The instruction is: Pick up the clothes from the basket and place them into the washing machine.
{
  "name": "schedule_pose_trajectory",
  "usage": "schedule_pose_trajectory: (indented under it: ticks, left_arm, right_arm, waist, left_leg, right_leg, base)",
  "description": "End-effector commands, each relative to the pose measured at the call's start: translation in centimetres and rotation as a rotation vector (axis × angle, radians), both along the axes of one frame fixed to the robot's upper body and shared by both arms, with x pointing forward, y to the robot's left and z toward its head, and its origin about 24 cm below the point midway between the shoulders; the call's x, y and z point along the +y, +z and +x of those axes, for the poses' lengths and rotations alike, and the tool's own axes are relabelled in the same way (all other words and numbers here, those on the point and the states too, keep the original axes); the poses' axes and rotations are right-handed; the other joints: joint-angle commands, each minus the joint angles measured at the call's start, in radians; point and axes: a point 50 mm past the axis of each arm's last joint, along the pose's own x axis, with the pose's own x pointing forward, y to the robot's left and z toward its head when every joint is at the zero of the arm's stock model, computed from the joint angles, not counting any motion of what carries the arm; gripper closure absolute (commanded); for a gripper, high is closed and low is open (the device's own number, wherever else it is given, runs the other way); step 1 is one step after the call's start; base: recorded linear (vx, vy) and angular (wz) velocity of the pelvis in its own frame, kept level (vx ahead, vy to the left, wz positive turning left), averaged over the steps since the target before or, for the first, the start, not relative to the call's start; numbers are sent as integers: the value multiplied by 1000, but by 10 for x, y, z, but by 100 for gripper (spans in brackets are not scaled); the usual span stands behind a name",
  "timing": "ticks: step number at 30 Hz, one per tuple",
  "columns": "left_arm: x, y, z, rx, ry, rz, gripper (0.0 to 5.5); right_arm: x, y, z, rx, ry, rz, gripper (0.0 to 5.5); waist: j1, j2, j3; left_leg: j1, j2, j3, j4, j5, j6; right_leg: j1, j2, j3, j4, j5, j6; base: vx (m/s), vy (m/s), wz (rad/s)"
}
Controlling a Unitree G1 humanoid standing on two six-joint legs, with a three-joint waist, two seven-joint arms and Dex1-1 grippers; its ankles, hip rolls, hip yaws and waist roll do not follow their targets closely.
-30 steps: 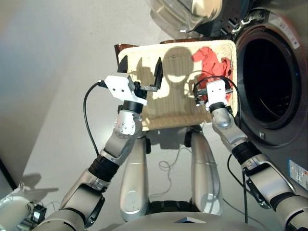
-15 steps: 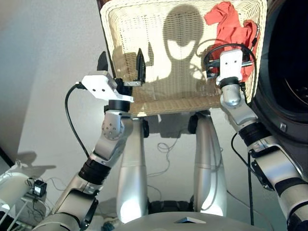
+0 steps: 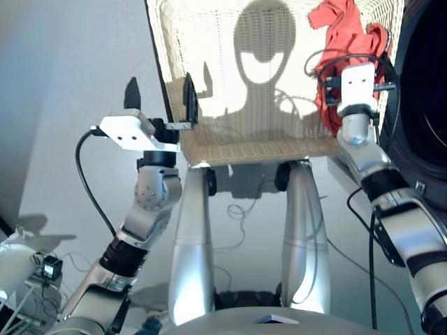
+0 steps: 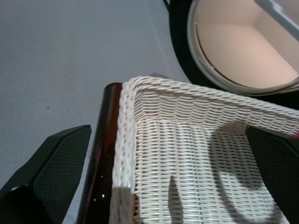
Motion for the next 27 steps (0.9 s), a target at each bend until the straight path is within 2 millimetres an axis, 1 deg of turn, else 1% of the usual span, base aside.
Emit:
schedule_pose_trajectory:
  ticks: [1, 2, 6, 8, 9, 11, 16, 17, 18, 20, 27]
  left_arm:
    - [3, 21, -23, -132, -48, -70, 0]
    - [3, 19, -24, -125, -47, -71, 0]
    - [3, 19, -27, -120, -68, -66, 0]
    - [3, 20, -27, -118, -76, -63, 0]
    - [3, 18, -28, -110, -76, -63, 0]
    - [3, 19, -29, -113, -77, -51, 0]
    - [4, 22, -28, -122, -76, -59, 0]
    - [4, 21, -29, -117, -77, -58, 0]
    - [4, 21, -29, -117, -77, -58, 0]
    - [4, 22, -29, -118, -81, -56, 0]
    - [2, 23, -28, -119, -92, -54, 0]
  right_arm:
    - [-9, 19, 0, -41, -9, -18, 0]
    - [-8, 17, 0, -34, -8, -17, 0]
    - [-15, 15, 4, 2, -37, 1, 0]
    - [-17, 15, 5, 16, -44, 14, 0]
    - [-18, 13, 5, 24, -43, 15, 0]
    - [-21, 10, 5, 41, -52, 22, 0]
    - [-21, 10, 6, 53, -39, 37, 0]
    - [-21, 8, 6, 61, -34, 38, 157]
    - [-21, 8, 6, 61, -34, 38, 220]
    - [-21, 6, 6, 67, -32, 52, 550]
    - [-19, 3, 5, 69, -5, 82, 550]
  waist:
    - [-1, 50, -13]
    - [-1, 49, -13]
    - [-1, 51, -13]
    - [0, 54, -13]
    - [0, 53, -13]
    - [2, 54, -13]
    - [5, 59, -13]
    - [5, 60, -13]
    - [5, 59, -13]
    - [5, 60, -13]
    - [1, 60, -13]
  left_leg:
    - [-53, 4, 46, 28, 14, 9]
    - [-48, 5, 46, 42, -3, 8]
    - [-67, 6, 46, 67, -8, 8]
    - [-83, 3, 48, 63, 5, 11]
    - [-73, 4, 48, 70, -7, 10]
    - [-72, 3, 50, 70, -8, 11]
    - [-75, -2, 53, 72, -4, 12]
    - [-74, -2, 54, 75, -5, 12]
    - [-74, -2, 54, 74, -5, 12]
    - [-71, -3, 54, 74, -6, 14]
    - [-63, -5, 56, 70, -4, 18]
  right_leg:
    - [-24, 17, 18, 110, -85, 58]
    - [-18, 18, 19, 121, -99, 59]
    - [-34, 15, 16, 136, -97, 62]
    - [-52, 16, 18, 134, -83, 63]
    - [-43, 16, 18, 141, -95, 64]
    - [-44, 15, 16, 144, -96, 65]
    - [-50, 14, 21, 148, -94, 66]
    - [-48, 15, 20, 150, -95, 67]
    - [-48, 15, 20, 150, -95, 67]
    - [-46, 15, 21, 151, -96, 67]
    - [-35, 17, 24, 148, -97, 67]
  base:
    - [0, 0, 0]
    - [0, 0, 0]
    - [0, 0, 0]
    - [0, 0, 0]
    - [0, 0, 0]
    - [0, 0, 0]
    - [0, 0, 0]
    - [0, 0, 0]
    - [0, 0, 0]
    - [0, 0, 0]
    - [0, 0, 0]
